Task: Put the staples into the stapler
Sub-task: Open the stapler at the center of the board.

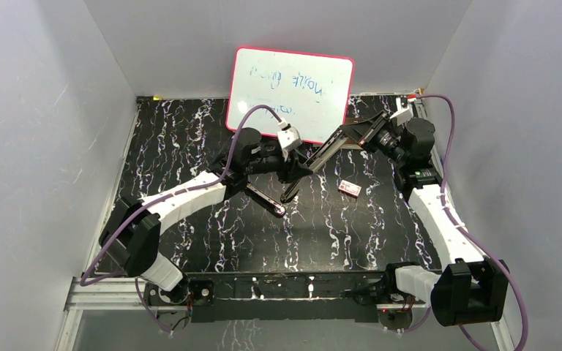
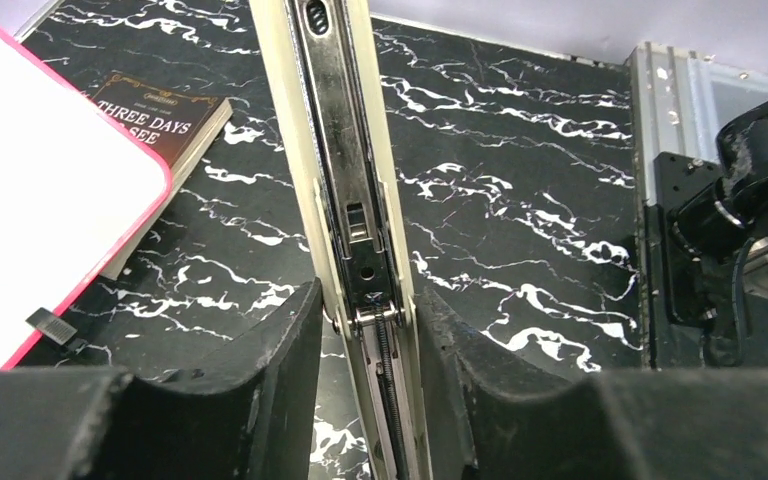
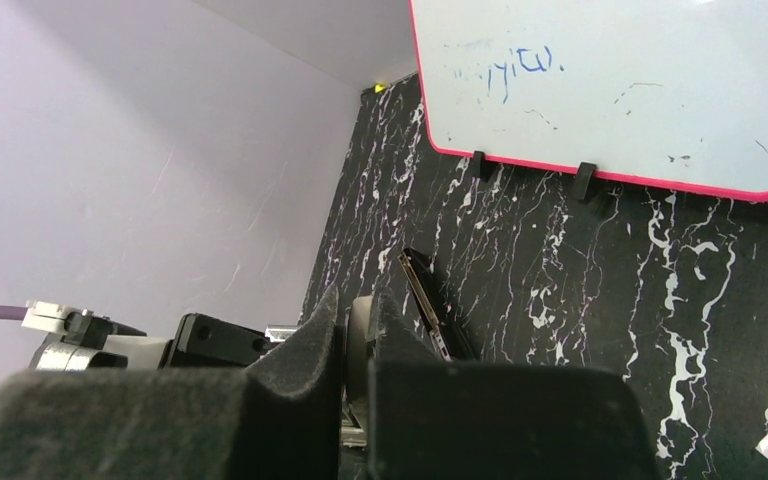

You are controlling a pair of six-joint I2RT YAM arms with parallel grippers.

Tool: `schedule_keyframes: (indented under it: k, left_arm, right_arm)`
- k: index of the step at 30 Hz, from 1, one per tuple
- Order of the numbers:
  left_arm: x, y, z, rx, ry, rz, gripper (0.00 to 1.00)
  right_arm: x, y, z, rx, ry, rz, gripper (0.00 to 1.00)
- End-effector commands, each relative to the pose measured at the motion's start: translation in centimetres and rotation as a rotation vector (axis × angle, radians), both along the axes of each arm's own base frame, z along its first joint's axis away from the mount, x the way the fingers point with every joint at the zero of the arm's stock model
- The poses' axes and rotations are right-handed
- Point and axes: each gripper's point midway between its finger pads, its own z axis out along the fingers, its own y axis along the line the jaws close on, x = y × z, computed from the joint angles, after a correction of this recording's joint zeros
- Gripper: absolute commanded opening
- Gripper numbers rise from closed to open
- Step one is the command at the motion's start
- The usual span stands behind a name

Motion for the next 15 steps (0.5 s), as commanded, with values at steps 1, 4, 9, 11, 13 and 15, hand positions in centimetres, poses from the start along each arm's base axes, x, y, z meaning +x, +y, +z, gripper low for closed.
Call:
schedule_keyframes:
  k: [1,4,9,11,13,15]
  left_arm:
    - [-0.6,-0.6,1.5,-0.006,-0.050,-0.066,0.27]
    - [-0.8,-0.1,1.2,0.023,-0.055,-0.071,0.13]
    - [-1.4,1.4,0.8,0.093,-0.106,-0.062,0.00]
    - [-1.8,2.1,0.8,0.125,-0.148,-0.073,0.00]
    - [-2.4,3.0,0.8,0.158,-0.175,-0.079,0.00]
    - [-2.8,3.7,0.3,0.196,-0.193,-0.089,0.00]
  right_arm:
    - [-0.8,0.2,4.1,0.066,-0.114,0.019,0.00]
    - [-0.8,0.1,3.9,0.064,-0.113,0.011,0.00]
    - [-0.6,-0.2,3.1,0.035,-0.110,-0.013,0.03]
    - [-0.6,-0.4,3.0,0.018,-0.115,-0.020,0.15]
    - [-0.6,-0.5,2.8,0.000,-0.117,-0.026,0.28]
    - [-0.6,-0.7,2.6,-0.015,-0.122,-0.031,0.39]
